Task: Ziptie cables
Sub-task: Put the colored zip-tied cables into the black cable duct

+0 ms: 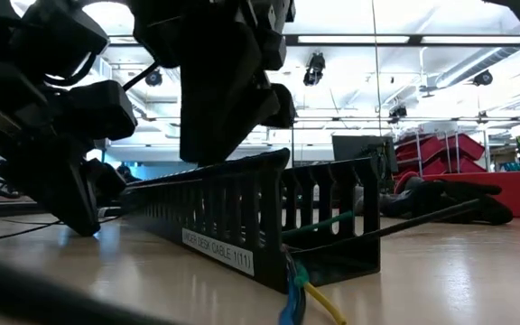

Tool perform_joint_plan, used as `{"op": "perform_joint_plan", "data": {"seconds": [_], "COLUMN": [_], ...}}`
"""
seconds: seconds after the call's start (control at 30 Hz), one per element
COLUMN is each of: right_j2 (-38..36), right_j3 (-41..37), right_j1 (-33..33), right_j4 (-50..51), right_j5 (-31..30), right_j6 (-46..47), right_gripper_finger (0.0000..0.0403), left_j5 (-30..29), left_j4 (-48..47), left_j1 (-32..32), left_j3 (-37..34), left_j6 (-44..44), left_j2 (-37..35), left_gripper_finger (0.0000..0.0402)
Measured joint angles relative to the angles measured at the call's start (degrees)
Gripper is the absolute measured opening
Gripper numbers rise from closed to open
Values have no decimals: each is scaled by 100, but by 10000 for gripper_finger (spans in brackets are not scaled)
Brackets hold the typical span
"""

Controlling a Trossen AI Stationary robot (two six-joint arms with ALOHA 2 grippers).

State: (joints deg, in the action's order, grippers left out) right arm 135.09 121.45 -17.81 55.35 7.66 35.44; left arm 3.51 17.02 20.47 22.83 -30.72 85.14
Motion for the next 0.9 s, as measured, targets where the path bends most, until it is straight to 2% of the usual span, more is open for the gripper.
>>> {"op": "perform_joint_plan", "data": {"seconds": [0.27,0.4,0.6,0.9], "right_j2": [246,363,359,334], "right_j3": [-26,-35,-33,-29], "right_j1": [-17,-19,-15,112], "right_j4": [-257,-228,-139,194], "right_j5": [22,-15,-158,-163], "right_j6": [232,316,277,286], "right_gripper_finger": [101,76,9,3], "left_j5": [-103,-104,-6,103], "left_j4": [51,61,81,21], "left_j1": [2,2,82,402], "left_j3": [-7,-7,-7,0], "left_j6": [-120,-239,-439,-720], "left_j2": [7,7,7,4], "left_gripper_finger": [0,0,0,0]}}
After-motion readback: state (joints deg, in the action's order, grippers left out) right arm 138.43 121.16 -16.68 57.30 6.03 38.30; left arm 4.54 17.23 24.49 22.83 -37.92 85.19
